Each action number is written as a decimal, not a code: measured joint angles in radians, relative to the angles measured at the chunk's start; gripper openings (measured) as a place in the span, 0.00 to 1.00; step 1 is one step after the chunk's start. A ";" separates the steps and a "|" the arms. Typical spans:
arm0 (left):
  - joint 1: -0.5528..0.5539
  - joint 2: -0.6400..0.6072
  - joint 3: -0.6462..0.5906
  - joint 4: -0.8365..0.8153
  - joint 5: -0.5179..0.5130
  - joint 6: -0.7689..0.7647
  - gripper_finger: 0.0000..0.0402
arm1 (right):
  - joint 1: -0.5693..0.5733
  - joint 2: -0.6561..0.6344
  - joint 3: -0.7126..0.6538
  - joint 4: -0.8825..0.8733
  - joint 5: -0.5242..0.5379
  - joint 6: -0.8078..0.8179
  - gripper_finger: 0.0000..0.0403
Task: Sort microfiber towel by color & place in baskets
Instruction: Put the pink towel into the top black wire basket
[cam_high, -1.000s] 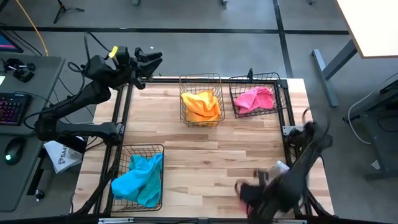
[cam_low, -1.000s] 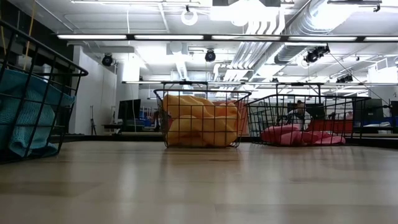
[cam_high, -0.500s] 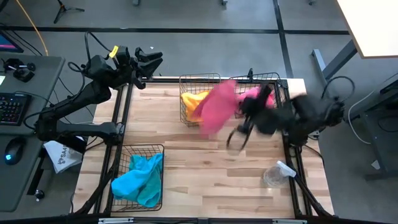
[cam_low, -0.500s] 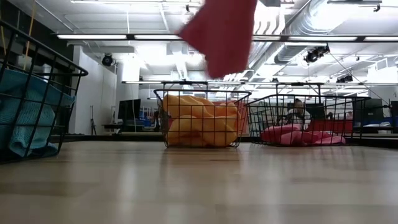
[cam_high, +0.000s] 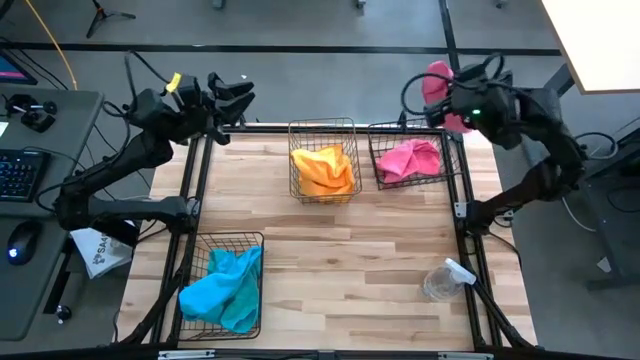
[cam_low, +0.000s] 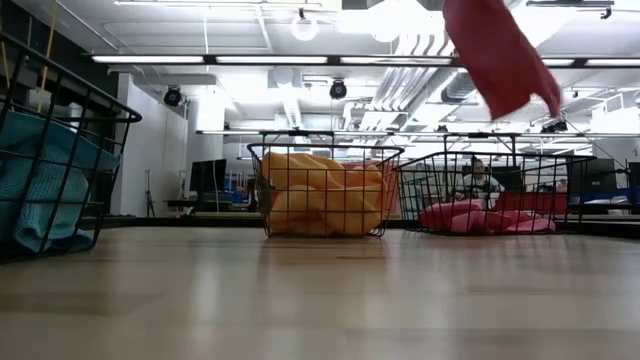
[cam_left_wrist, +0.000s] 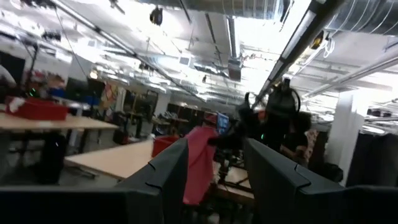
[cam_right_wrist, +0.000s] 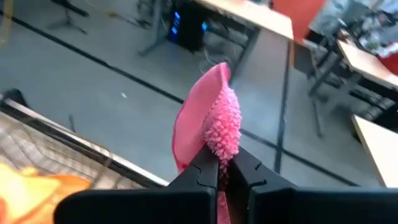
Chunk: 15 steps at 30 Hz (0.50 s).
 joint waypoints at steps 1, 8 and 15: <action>0.005 -0.007 0.000 0.000 0.000 0.006 0.36 | -0.016 -0.003 -0.026 -0.001 -0.008 0.015 0.00; 0.038 -0.066 0.000 -0.035 -0.001 0.007 0.36 | -0.066 -0.064 -0.399 0.093 -0.066 0.104 0.00; 0.048 -0.114 0.000 -0.053 -0.001 0.000 0.36 | -0.212 -0.243 -0.850 0.488 -0.251 0.124 0.00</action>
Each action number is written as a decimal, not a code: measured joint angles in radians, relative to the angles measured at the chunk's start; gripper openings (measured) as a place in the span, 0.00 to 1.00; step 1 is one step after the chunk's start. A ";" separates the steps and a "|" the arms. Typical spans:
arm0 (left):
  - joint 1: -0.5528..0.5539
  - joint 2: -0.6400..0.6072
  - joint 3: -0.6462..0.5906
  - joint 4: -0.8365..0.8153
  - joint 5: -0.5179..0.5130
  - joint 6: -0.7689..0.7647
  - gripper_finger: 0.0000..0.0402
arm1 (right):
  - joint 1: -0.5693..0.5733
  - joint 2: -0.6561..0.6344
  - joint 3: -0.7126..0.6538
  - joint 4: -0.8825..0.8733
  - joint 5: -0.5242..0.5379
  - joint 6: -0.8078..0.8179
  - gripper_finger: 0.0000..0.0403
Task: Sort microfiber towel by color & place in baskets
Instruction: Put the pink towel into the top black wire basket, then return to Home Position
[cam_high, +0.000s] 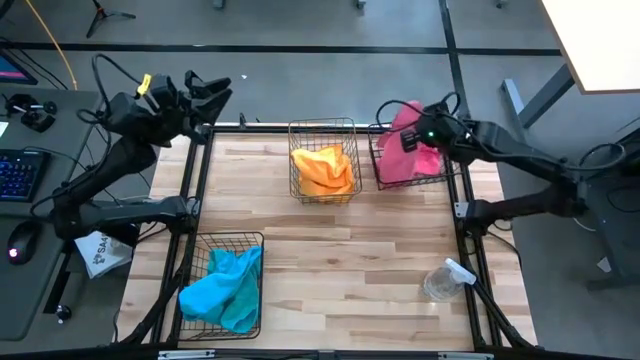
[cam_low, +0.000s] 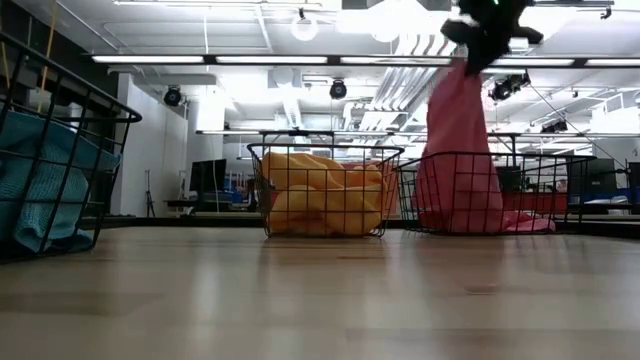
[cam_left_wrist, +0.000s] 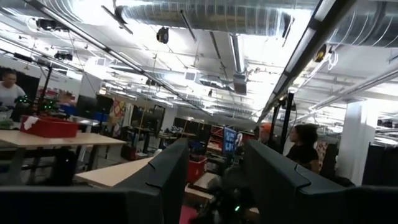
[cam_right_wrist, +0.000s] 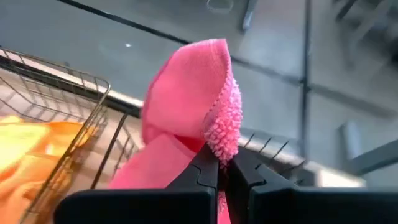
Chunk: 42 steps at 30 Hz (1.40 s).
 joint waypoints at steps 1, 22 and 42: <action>0.000 -0.008 0.000 -0.006 0.000 -0.002 0.36 | -0.017 -0.024 -0.053 0.038 -0.032 0.017 0.00; -0.007 -0.010 0.000 -0.199 0.105 -0.134 0.36 | -0.261 -0.148 -0.427 0.192 -0.443 0.005 0.53; -0.383 0.091 -0.447 0.269 -0.153 -0.123 0.36 | -0.293 -0.163 -0.298 0.212 -0.942 -0.096 0.85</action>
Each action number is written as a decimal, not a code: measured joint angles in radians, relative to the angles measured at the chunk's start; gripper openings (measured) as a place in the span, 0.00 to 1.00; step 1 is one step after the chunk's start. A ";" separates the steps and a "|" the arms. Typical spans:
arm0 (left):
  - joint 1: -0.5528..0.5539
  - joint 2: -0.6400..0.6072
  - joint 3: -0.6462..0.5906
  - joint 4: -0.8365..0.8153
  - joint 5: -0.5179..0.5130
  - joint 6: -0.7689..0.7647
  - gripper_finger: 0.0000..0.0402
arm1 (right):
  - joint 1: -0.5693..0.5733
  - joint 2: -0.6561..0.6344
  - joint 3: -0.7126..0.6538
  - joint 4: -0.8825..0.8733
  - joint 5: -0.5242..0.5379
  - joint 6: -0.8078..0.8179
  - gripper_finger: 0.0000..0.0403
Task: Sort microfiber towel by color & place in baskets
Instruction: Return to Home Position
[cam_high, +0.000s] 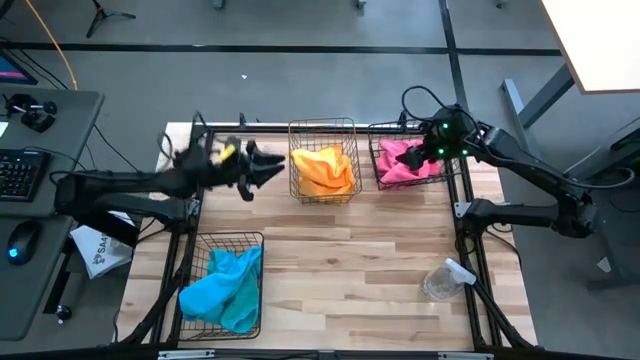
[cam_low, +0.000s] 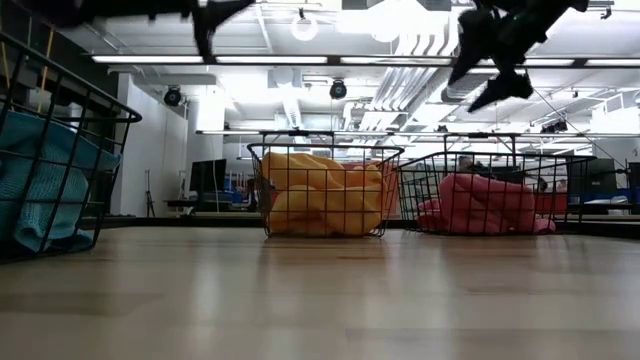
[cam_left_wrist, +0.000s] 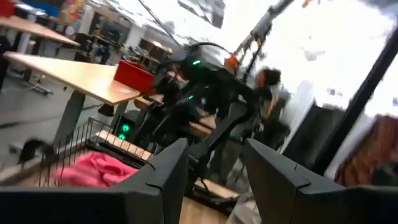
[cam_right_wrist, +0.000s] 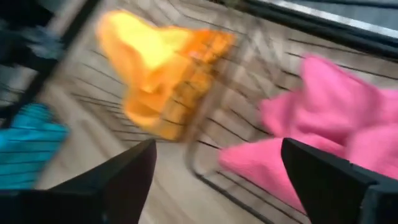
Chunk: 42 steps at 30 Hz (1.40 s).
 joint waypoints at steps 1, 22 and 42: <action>-0.015 0.000 -0.064 0.079 -0.032 -0.033 0.36 | 0.010 -0.006 0.000 0.023 -0.016 0.018 0.82; -0.044 -0.184 -0.603 0.516 -0.154 -0.108 0.01 | 0.236 -0.104 0.000 0.263 -0.129 0.157 0.01; -0.003 -0.258 -0.603 0.505 -0.104 -0.113 0.01 | 0.646 -0.375 -0.352 0.559 0.082 0.165 0.00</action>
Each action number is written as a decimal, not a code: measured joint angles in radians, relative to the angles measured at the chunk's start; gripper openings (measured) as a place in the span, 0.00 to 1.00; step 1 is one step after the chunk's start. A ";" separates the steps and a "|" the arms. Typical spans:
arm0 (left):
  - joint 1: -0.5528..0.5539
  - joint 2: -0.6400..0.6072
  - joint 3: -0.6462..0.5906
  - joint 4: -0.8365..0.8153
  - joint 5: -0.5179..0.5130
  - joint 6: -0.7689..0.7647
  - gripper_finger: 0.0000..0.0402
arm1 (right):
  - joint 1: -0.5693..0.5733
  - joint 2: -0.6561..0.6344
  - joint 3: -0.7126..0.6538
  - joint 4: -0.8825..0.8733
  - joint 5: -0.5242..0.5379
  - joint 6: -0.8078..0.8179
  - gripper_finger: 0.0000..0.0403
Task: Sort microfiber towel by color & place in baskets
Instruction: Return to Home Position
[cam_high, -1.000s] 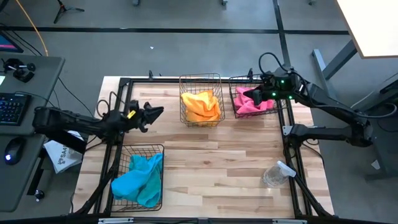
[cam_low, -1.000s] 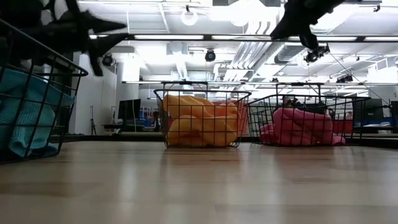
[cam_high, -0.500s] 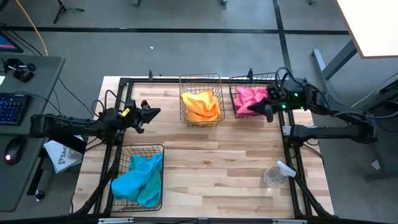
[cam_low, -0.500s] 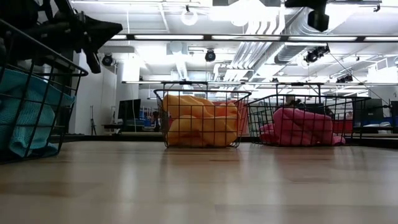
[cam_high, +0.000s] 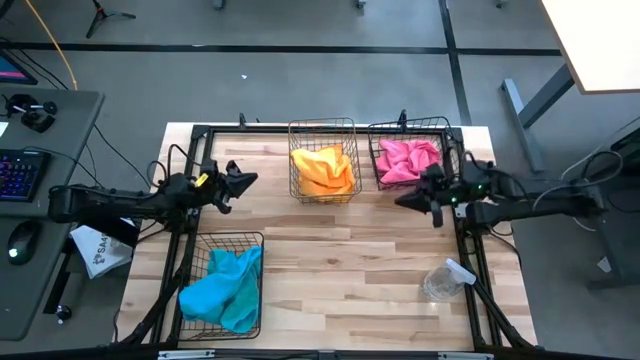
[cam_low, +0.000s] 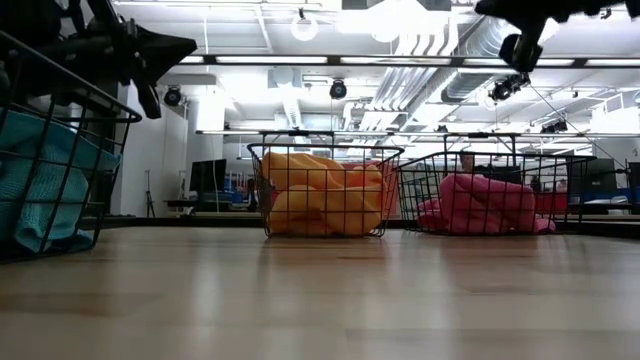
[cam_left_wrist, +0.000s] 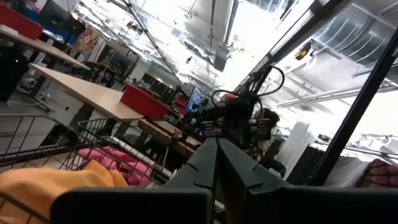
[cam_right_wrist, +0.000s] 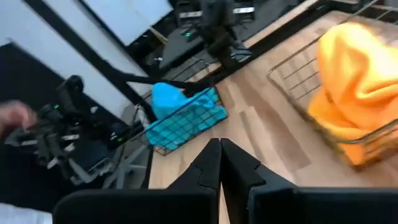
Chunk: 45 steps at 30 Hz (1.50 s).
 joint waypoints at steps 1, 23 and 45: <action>0.000 0.000 0.000 -0.007 0.000 0.000 0.01 | 0.011 -0.012 -0.041 0.048 0.000 -0.001 0.00; -0.001 -0.308 0.000 -0.344 0.000 0.000 0.01 | 0.025 -0.219 -0.482 0.673 0.040 -0.078 0.00; -0.001 -0.659 0.000 -0.807 0.000 0.000 0.01 | 0.024 -0.219 -0.622 0.691 0.131 -0.135 0.00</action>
